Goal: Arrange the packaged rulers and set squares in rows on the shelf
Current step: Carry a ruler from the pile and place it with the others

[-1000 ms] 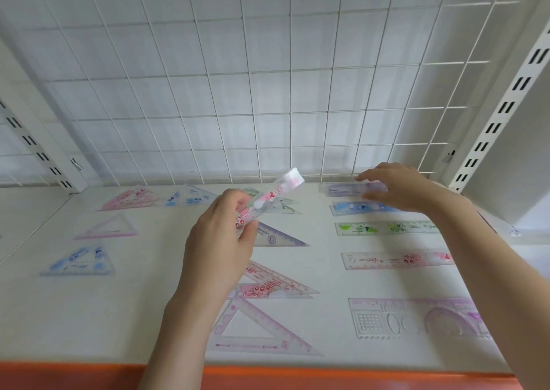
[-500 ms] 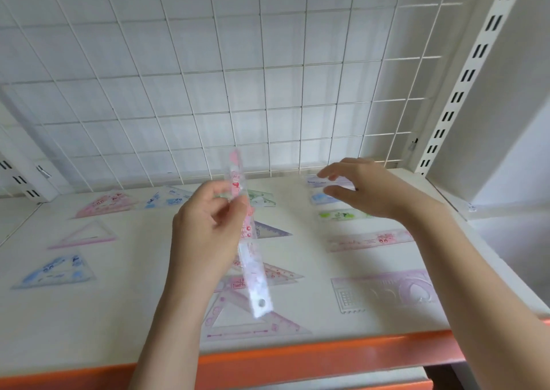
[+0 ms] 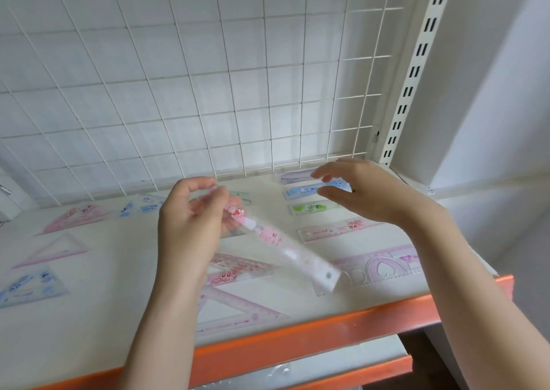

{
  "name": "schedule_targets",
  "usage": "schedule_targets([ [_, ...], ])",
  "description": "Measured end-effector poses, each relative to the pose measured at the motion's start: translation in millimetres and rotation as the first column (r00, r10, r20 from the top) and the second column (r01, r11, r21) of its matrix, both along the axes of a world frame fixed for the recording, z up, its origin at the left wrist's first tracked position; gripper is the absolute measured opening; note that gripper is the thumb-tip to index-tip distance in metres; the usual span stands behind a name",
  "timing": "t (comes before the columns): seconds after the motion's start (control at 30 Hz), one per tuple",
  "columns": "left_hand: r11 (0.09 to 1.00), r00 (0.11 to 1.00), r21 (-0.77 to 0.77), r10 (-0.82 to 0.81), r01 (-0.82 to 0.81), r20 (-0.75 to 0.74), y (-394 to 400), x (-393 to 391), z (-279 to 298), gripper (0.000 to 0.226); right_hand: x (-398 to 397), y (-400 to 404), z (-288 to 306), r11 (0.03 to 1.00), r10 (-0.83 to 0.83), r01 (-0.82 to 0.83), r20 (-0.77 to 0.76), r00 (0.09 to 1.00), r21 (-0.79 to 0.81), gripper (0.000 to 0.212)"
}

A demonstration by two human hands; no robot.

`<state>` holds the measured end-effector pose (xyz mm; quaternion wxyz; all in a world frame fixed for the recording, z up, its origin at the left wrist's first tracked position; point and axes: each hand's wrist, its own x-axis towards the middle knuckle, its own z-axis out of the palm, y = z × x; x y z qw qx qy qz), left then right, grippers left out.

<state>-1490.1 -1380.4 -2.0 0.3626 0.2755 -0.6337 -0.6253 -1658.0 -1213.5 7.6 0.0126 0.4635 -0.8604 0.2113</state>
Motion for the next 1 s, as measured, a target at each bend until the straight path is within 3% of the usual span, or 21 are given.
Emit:
schedule_targets([
  [0.17,0.996,0.996,0.049,0.079,-0.08,0.033,-1,-11,-6,0.014,-6,21,0,0.998,-0.052,0.053,0.007,0.999,-0.017,0.029],
  [0.5,0.961,0.983,0.209,-0.186,0.18,0.006,35,-58,-15,0.014,-20,61,-9,0.977,-0.206,0.206,-0.002,0.978,-0.059,0.027],
  [0.63,0.954,0.954,0.141,-0.279,0.264,0.105,55,-80,-23,0.018,-29,72,-21,0.961,-0.273,0.272,-0.013,0.962,-0.059,0.028],
  [0.77,0.953,0.923,-0.026,-0.286,0.302,0.258,66,-85,-32,0.024,-34,80,-34,0.955,-0.296,0.296,0.002,0.955,-0.031,0.031],
  [1.0,0.962,0.94,-0.055,-0.246,0.266,0.237,65,-86,-34,0.026,-36,86,-47,0.952,-0.302,0.304,0.041,0.952,-0.032,0.031],
])
